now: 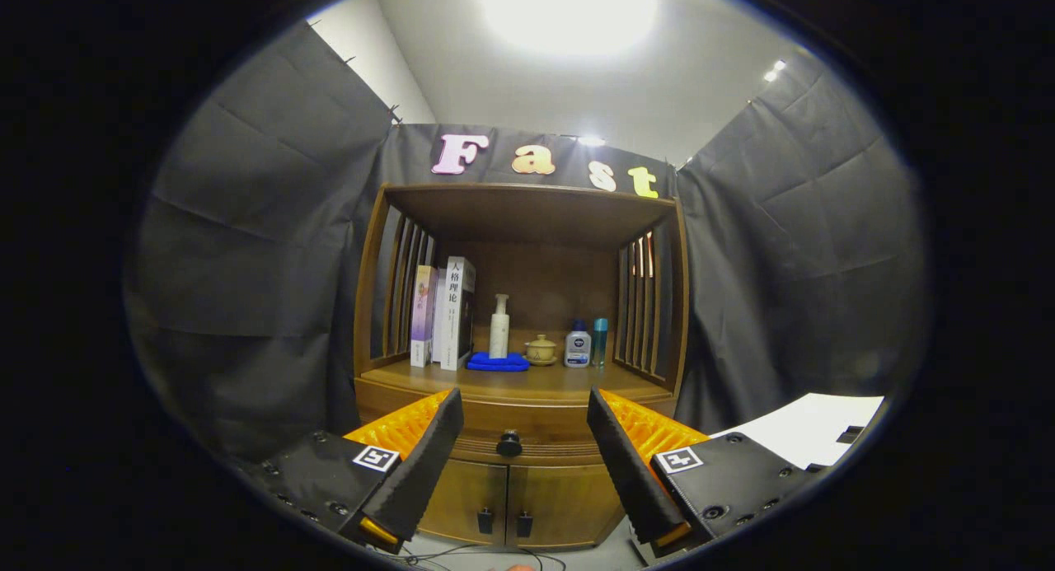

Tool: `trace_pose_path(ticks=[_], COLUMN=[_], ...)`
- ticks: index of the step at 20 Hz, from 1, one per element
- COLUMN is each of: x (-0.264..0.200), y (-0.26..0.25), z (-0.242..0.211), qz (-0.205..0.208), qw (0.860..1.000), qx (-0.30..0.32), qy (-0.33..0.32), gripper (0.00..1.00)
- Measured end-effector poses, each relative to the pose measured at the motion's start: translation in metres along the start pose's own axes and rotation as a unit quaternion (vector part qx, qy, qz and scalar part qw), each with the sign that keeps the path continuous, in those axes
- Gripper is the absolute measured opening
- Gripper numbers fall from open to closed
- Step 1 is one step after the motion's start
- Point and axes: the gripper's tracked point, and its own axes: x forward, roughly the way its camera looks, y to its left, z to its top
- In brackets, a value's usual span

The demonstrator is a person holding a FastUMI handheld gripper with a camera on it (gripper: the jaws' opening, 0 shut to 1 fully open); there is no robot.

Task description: Pull open the drawer, take out the items inside it, and place them on the countertop above the cabinet.

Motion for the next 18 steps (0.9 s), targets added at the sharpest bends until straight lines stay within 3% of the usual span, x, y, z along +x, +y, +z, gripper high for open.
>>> trace_pose_path(ticks=[6,18], x=[0.010,0.114], y=[-0.002,0.010], z=[-0.007,-0.063], qz=[-0.007,-0.010], qw=[1.000,0.998], qx=[0.005,-0.011], qy=[0.011,0.064], gripper=[0.97,0.97])
